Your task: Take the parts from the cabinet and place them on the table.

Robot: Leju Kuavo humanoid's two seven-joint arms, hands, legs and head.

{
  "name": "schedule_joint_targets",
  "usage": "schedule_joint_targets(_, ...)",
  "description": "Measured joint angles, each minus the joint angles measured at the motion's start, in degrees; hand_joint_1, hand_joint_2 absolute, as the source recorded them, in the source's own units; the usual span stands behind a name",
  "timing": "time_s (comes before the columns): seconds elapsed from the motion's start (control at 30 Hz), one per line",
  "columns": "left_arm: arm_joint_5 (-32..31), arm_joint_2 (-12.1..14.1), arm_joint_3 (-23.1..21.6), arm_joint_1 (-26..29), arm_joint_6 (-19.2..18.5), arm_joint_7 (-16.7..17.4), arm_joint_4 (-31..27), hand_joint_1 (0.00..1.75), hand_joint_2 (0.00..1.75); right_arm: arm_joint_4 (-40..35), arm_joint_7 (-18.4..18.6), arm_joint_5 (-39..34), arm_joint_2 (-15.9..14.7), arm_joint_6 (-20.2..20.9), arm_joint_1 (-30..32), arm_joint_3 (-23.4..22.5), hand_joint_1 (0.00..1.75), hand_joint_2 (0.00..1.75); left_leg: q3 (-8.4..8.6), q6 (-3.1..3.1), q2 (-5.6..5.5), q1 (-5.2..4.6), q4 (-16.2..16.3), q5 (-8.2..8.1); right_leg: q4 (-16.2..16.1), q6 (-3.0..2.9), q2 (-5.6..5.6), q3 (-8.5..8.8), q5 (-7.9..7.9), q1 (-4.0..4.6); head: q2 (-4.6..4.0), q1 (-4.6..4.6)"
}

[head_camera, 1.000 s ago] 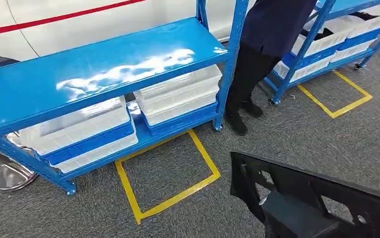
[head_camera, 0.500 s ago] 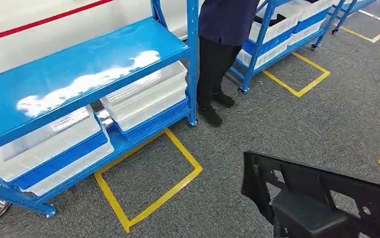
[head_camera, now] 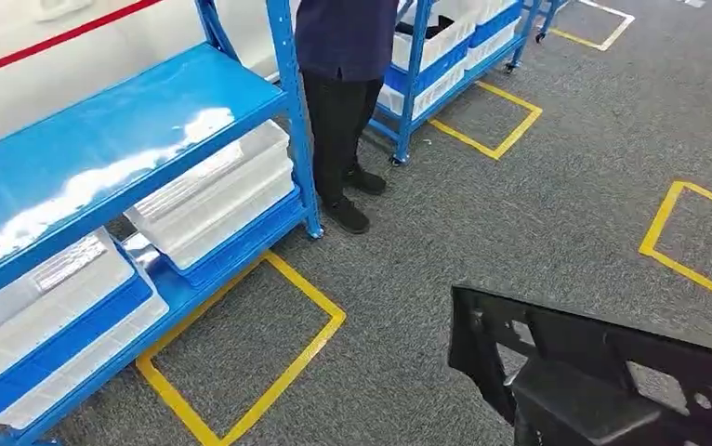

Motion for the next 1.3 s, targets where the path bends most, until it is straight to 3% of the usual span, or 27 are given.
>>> schedule_joint_targets(0.03,0.0,-0.18,0.0,-0.01,0.0,0.0,0.0,0.0,0.0,0.0,0.0,0.0,0.26,0.5,0.06,-0.5,1.75,1.75,0.2,0.33,1.21,0.37,-0.44,0.44,0.93,-0.02,-2.19,-0.13,-0.58,0.01,-0.02,-0.02)
schedule_joint_targets(0.07,0.0,-0.17,0.0,0.04,0.0,-0.09,0.0,0.0,0.0,-0.04,0.0,0.0,0.63,1.11,-0.05,-0.92,1.75,1.75,0.21,0.85,1.84,0.34,-0.77,0.61,3.4,0.2,-5.82,-1.47,-2.7,0.31,-0.02,0.13)
schedule_joint_targets(0.13,0.0,-0.13,0.0,0.3,0.02,-0.07,0.0,0.0,0.0,-0.02,0.0,0.02,0.96,1.79,-0.21,-1.64,1.75,1.75,0.02,0.97,3.55,0.1,-0.67,0.58,11.63,0.58,-7.94,-5.35,-7.19,0.06,-0.02,0.07)
schedule_joint_targets(0.2,0.0,-0.07,0.02,0.37,0.04,-0.04,0.0,0.0,0.0,0.0,0.0,0.0,1.29,2.32,-0.17,-2.31,1.75,1.75,-0.05,0.96,5.35,0.01,-0.61,0.48,17.22,0.98,-8.37,-7.93,-8.7,-0.35,-0.02,0.07)
schedule_joint_targets(0.23,0.0,-0.07,0.02,0.33,0.04,-0.04,0.0,0.0,0.0,0.02,0.0,0.0,1.4,2.42,-0.14,-2.64,1.75,1.75,-0.03,0.83,6.19,0.01,-0.59,0.37,15.93,1.12,-8.61,-7.11,-7.32,-0.48,-0.02,0.09)
schedule_joint_targets(0.3,0.0,-0.13,0.02,0.19,0.04,-0.04,0.0,0.0,0.0,0.02,0.0,0.02,1.7,2.53,-0.15,-3.15,1.75,1.75,0.32,0.52,7.57,0.03,-0.53,0.0,7.26,1.07,-9.92,-2.07,-2.91,-0.61,-0.02,0.09)
schedule_joint_targets(0.33,0.0,-0.2,0.04,0.16,0.04,-0.04,0.0,0.0,0.0,0.02,0.0,0.09,1.88,2.53,-0.16,-3.26,1.75,1.75,0.67,0.24,8.14,0.02,-0.49,-0.23,2.28,0.79,-11.86,0.95,-1.22,-0.54,-0.02,0.09)
schedule_joint_targets(0.37,0.0,-0.2,0.04,0.22,0.04,0.02,0.0,0.0,0.0,0.02,0.0,0.09,1.99,2.55,-0.29,-3.3,1.75,1.75,0.7,-0.23,8.74,-0.42,-0.36,-0.57,-0.08,0.24,-14.26,2.04,-2.15,0.29,-0.02,0.07)
schedule_joint_targets(0.5,0.0,-0.2,0.07,-0.29,0.02,0.13,0.0,0.0,0.0,0.02,0.0,0.13,2.79,2.6,-0.02,-3.89,1.75,1.75,1.62,-1.31,10.93,-0.47,-0.42,-0.94,-0.29,-1.12,-11.22,1.44,-1.7,0.41,0.0,0.07)
schedule_joint_targets(0.53,0.0,-0.15,0.07,-0.34,0.02,0.2,0.0,0.0,0.0,0.02,0.0,0.13,2.99,2.71,0.05,-4.0,1.75,1.75,1.39,-1.7,9.46,-0.02,0.17,-1.72,-0.73,-1.6,-10.6,1.73,-1.36,-0.09,-0.02,0.06)
schedule_joint_targets(0.57,0.0,-0.13,0.07,-0.25,0.02,0.2,0.0,0.0,0.0,0.02,-0.02,0.13,3.25,2.9,0.01,-4.11,1.75,1.75,0.8,-1.86,6.57,-0.01,1.85,-3.11,-0.84,-1.94,-10.15,1.69,-1.24,-0.14,-0.02,0.04)
schedule_joint_targets(0.6,0.0,-0.13,0.07,-0.09,0.0,0.26,0.0,0.0,0.0,0.02,0.0,0.13,3.49,3.04,-0.13,-4.17,1.75,1.75,-0.96,-1.9,4.85,0.01,5.67,-5.56,-0.83,-2.21,-9.59,1.54,-1.14,-0.14,-0.02,0.02)
schedule_joint_targets(0.67,0.0,-0.13,0.07,0.15,0.0,0.39,0.0,0.0,0.0,0.02,0.0,0.15,3.85,3.1,-0.07,-4.44,1.75,1.75,-5.47,-2.07,3.68,0.01,15.2,-9.61,-0.75,-2.42,-8.02,1.39,-1.12,0.02,-0.02,0.04)
schedule_joint_targets(0.7,0.0,-0.13,0.07,0.26,0.0,0.39,0.0,0.0,0.0,0.02,0.0,0.35,3.93,2.91,-0.01,-4.65,1.75,1.75,-6.76,-2.12,3.59,0.01,17.61,-9.73,-0.7,-2.42,-7.22,1.39,-1.12,0.11,0.0,0.02)
schedule_joint_targets(0.77,0.0,-0.13,0.04,0.33,0.0,0.37,0.0,0.0,0.0,0.02,0.0,0.68,4.13,2.09,0.12,-4.87,1.75,1.75,-5.73,-1.98,3.49,0.02,14.34,-5.99,-0.56,-2.4,-5.45,1.58,-1.13,0.12,-0.02,0.02)
schedule_joint_targets(0.8,0.0,-0.11,0.04,0.36,-0.02,0.35,0.0,0.0,0.0,0.02,0.0,0.88,4.24,1.61,0.21,-4.96,1.75,1.75,-3.52,-1.77,3.03,0.04,8.89,-2.66,-0.42,-2.36,-4.43,1.69,-1.16,0.1,0.0,0.02)
schedule_joint_targets(0.83,0.0,-0.07,0.02,0.37,-0.09,0.31,0.0,0.0,0.0,0.02,0.0,1.07,4.28,1.09,0.31,-4.98,1.75,1.75,-1.65,-1.6,1.54,0.15,4.29,-0.23,-0.24,-2.2,-3.76,1.72,-1.25,0.07,-0.02,0.02)
schedule_joint_targets(0.87,0.0,0.0,-0.02,0.62,-0.11,0.28,0.0,0.0,0.0,0.02,0.0,1.11,4.37,0.72,0.4,-5.02,1.75,1.75,-0.75,-1.23,-2.49,0.41,1.88,-0.35,-0.05,-1.98,-3.21,1.44,-1.27,0.03,0.0,0.07)
schedule_joint_targets(0.9,0.0,-0.02,-0.04,0.55,-0.15,0.22,0.0,0.0,0.0,0.02,0.0,1.18,4.39,0.59,0.4,-5.05,1.75,1.75,-0.55,-1.18,-2.8,0.45,0.43,-0.45,0.42,-1.55,-2.4,0.93,-1.21,0.22,0.0,0.07)
schedule_joint_targets(1.0,0.0,-0.07,-0.11,0.33,-0.26,0.22,0.0,0.0,0.0,0.0,0.0,1.18,4.5,-0.11,0.97,-5.13,1.75,1.75,-0.46,-0.43,-0.74,-0.03,0.67,-0.16,-0.13,-0.16,-0.1,0.21,-0.35,-0.2,0.0,0.07)
schedule_joint_targets(1.03,-0.02,-0.17,-0.13,0.37,-0.41,0.22,0.0,0.0,0.0,-0.09,-0.02,1.09,4.5,-0.39,1.13,-5.18,1.75,1.75,-0.23,0.24,0.14,0.74,-0.15,0.33,0.17,0.05,0.01,0.16,-0.54,-0.21,0.0,0.04)
schedule_joint_targets(1.07,-0.02,-0.2,-0.15,0.34,-0.59,0.2,0.0,0.0,0.0,-0.18,-0.02,1.03,4.5,-0.81,1.45,-5.22,1.75,1.75,-0.13,0.54,1.01,0.45,-0.37,0.49,1.57,0.04,-3.71,-0.43,-1.71,0.09,0.0,0.11)
schedule_joint_targets(1.1,-0.02,-0.17,-0.18,0.4,-0.68,0.2,0.0,0.0,0.0,-0.31,-0.02,1.03,4.5,-1.05,1.4,-5.22,1.75,1.75,-0.18,0.92,1.83,0.37,-0.39,0.54,4.67,0.14,-6.09,-1.98,-3.83,0.18,-0.02,0.09)
schedule_joint_targets(1.17,-0.02,-0.11,-0.2,0.71,-0.83,0.2,0.0,0.0,0.0,-0.31,0.0,1.11,4.5,-1.79,1.57,-5.22,1.75,1.75,-0.3,1.08,3.77,0.01,-0.37,0.46,13.4,0.52,-7.99,-6.09,-8.03,-0.09,-0.02,0.11)
schedule_joint_targets(1.2,-0.02,-0.09,-0.22,0.8,-0.96,0.22,0.0,0.0,0.0,-0.31,0.0,1.14,4.5,-2.08,1.77,-5.24,1.75,1.75,-0.45,1.13,4.71,-0.08,-0.36,0.4,16.37,0.66,-8.23,-7.48,-8.88,-0.28,-0.02,0.13)
schedule_joint_targets(1.23,-0.02,-0.09,-0.26,0.83,-0.98,0.22,0.0,0.0,0.0,-0.31,0.0,1.24,4.5,-2.25,1.99,-5.29,1.75,1.75,-0.42,1.07,5.61,-0.12,-0.35,0.35,16.82,0.78,-8.44,-7.58,-8.34,-0.44,-0.02,0.13)
schedule_joint_targets(1.3,-0.02,-0.11,-0.46,0.74,-1.12,0.24,0.0,0.0,0.0,-0.31,0.0,1.4,4.5,-2.71,2.22,-5.31,1.75,1.75,-0.23,0.84,7.1,-0.11,-0.34,0.15,10.05,0.76,-9.16,-3.61,-4.4,-0.53,-0.02,0.15)
